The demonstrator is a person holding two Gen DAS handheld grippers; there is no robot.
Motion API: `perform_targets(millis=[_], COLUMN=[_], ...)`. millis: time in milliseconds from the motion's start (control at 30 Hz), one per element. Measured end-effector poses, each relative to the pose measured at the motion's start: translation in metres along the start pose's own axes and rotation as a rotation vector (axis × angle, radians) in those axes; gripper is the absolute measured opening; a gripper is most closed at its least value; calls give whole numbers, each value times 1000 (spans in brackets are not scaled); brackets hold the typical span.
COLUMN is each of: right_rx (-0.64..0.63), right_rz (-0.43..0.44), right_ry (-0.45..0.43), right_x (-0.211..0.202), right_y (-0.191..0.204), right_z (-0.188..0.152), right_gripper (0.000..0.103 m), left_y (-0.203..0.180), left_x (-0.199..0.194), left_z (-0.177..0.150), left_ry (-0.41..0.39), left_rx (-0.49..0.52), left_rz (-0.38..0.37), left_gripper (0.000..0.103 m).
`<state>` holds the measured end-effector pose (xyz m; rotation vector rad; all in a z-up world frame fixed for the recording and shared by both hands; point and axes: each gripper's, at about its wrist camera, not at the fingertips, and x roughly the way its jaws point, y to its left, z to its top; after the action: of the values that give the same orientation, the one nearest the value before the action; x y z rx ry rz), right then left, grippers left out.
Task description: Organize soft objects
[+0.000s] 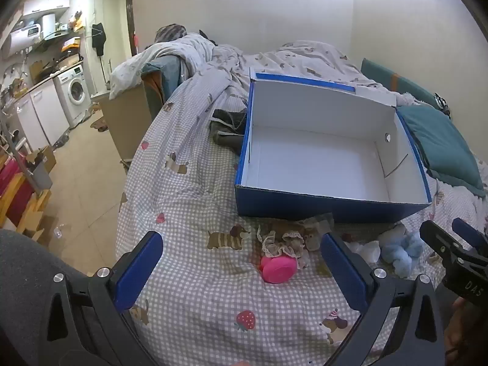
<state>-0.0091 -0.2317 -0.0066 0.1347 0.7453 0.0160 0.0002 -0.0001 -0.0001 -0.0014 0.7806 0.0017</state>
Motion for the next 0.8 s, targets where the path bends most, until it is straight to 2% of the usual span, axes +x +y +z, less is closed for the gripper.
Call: perform_targets(millis=[800], right_rx=[0], right_rz=[-4], right_ry=[2], right_x=[2], right_y=[1], right_z=[0], right_gripper=[103], left_y=[1], left_x=[-6], left_z=[0], left_ry=[-16], left_rx=[4], left_rz=[1], left_gripper=[103])
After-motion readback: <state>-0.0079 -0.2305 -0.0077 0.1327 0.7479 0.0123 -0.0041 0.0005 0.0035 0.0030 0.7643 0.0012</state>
